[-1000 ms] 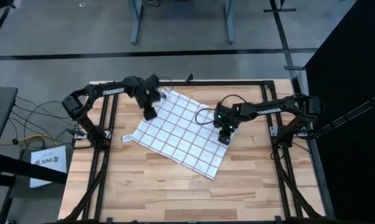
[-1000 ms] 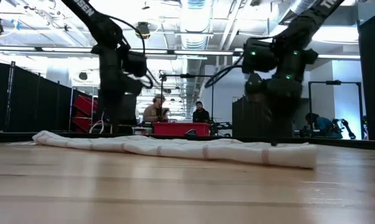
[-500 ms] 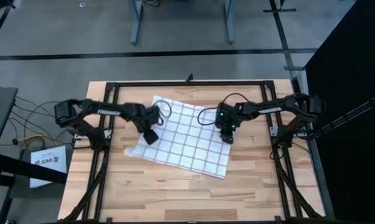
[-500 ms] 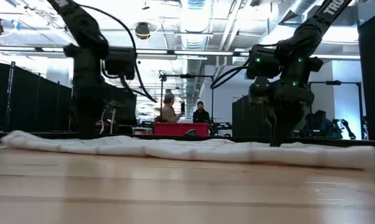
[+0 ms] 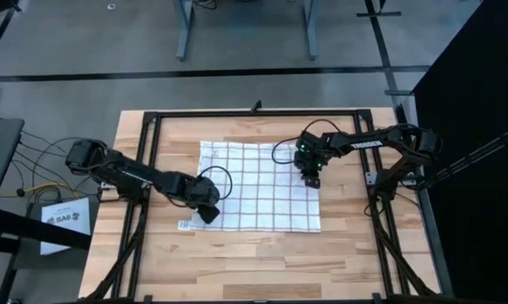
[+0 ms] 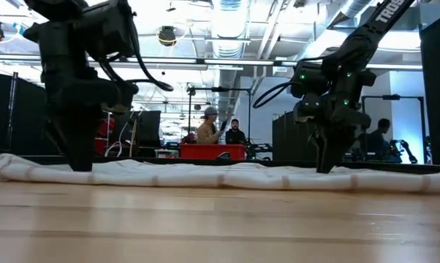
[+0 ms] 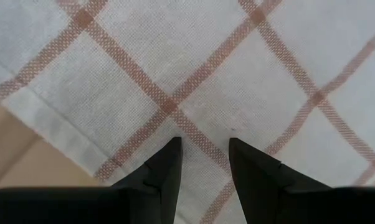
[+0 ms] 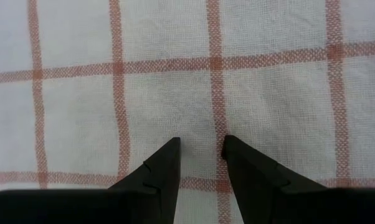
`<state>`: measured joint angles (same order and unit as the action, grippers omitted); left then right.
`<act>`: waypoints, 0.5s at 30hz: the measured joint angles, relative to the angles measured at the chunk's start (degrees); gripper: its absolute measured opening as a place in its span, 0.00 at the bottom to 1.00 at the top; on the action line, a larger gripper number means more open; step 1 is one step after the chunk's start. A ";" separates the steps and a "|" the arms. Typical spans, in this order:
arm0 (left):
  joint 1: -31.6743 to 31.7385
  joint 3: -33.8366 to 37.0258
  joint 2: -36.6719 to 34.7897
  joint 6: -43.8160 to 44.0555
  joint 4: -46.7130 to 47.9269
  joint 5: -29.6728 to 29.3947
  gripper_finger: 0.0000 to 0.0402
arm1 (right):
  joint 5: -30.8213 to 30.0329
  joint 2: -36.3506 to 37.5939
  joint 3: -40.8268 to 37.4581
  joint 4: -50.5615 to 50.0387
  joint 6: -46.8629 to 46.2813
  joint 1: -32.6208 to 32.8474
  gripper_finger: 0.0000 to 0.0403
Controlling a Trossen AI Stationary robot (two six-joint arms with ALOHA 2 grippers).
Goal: Roll towel
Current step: Fold the towel
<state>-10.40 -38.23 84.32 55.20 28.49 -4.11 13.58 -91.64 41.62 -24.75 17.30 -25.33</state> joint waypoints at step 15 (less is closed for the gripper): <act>-3.96 -25.00 0.19 -20.19 13.86 -2.45 0.28 | -1.58 16.86 7.15 -23.23 0.03 11.53 0.29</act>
<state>-14.36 -63.23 84.51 35.00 42.36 -6.56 12.01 -74.78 48.77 -47.98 17.33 -13.80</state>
